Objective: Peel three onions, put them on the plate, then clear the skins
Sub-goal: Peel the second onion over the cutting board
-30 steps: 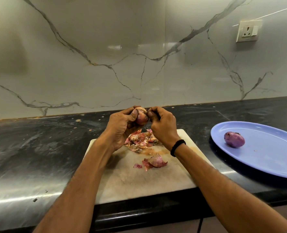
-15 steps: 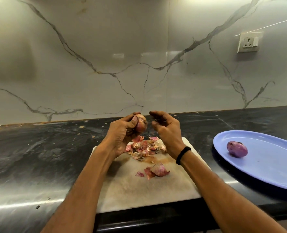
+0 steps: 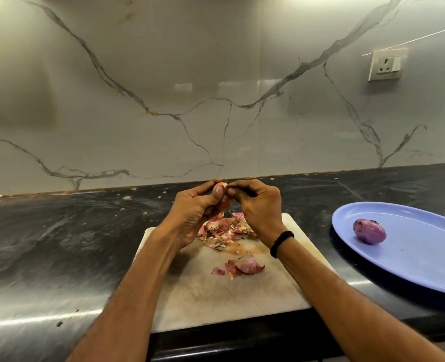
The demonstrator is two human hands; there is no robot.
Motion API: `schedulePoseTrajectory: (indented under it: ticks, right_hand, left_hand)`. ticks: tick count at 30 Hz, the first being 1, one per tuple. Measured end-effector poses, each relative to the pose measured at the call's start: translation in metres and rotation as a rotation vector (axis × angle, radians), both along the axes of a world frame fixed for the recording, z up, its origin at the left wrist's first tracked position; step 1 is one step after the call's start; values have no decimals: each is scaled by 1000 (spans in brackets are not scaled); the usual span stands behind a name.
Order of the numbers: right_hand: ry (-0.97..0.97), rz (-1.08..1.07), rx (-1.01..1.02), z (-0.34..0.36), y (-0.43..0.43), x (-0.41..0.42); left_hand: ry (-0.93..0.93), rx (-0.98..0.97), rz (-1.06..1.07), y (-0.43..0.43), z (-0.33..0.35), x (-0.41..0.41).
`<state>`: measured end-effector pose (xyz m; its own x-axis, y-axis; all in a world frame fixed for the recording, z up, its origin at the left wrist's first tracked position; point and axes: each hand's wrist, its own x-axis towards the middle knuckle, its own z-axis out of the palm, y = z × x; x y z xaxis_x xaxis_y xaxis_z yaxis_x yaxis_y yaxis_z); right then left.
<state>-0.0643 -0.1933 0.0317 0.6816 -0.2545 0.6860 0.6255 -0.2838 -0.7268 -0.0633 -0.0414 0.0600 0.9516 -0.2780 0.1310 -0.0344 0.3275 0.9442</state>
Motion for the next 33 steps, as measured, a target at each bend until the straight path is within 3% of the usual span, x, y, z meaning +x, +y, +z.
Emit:
schedulePoseTrajectory:
  ticks: [6, 10, 17, 22, 24, 26, 33]
  right_hand:
    - [16, -146, -121, -1, 4, -1]
    - [124, -103, -41, 2, 7, -4]
    - [327, 165, 394, 8, 9, -8]
    - [376, 473, 963, 21, 3, -8]
    - [364, 579, 1061, 24, -1, -8]
    - [355, 575, 976, 22, -2, -7]
    - [236, 405, 391, 12, 0, -6]
  left_hand:
    - [2, -6, -19, -3, 0, 0]
    - [10, -24, -31, -5, 3, -3]
    - [82, -21, 1, -7, 4, -6]
    - [143, -110, 23, -5, 6, -6]
    - [144, -129, 33, -5, 6, -6]
    - [137, -118, 47, -5, 6, -4]
    - [121, -92, 73, -3, 6, -4]
